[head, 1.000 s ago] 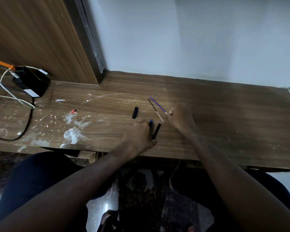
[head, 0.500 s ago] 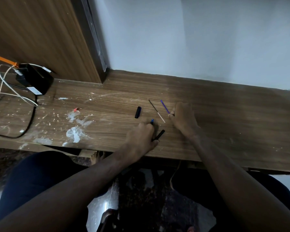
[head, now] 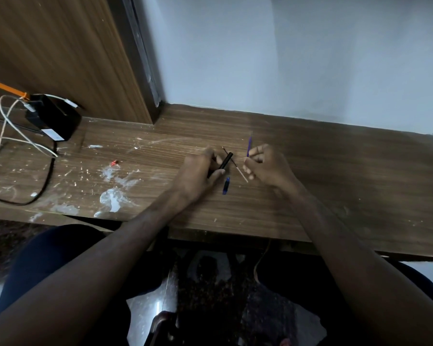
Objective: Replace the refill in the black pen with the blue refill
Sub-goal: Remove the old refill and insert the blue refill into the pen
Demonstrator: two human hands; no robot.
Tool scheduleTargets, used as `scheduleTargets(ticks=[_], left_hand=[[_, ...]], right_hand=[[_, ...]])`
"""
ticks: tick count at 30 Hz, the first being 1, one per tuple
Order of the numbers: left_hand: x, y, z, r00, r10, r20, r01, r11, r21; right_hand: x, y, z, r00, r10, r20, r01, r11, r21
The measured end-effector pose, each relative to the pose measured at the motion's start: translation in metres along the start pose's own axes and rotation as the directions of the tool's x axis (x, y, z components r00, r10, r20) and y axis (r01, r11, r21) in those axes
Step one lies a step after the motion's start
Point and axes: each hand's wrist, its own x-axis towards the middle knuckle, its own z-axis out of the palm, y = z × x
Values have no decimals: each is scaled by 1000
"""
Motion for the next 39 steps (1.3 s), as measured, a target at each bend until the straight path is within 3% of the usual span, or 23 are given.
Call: scheduleTargets(ticks=[2,4,10,24,33,39], left_hand=[[2,0,1,1000,9,-25,-10,999,-42],[3,-2,2,1000,20,-14,-20,999,-31],[2,-3,1,999,46,13,-45,998,-45],[0,1,2,998,66,-6,-66,996,-58],[1,-1,6,997,79,-15,-79,994,-69],[5,-6,4,996,-32,-82,20,989,-144]], right_hand=[[1,-3,0,999,33,-4,-31,959,282],[2,-5,-2,999,44,-32,-26,897,440],[0,-8,0,997,45,-59,-1,804,595],[0,-7,2,1000,-6,-7,8,848,530],[-1,-9,8,988,-153,-8,150,959,238],[-4,-7,6,973,-231,15,228,969,94]])
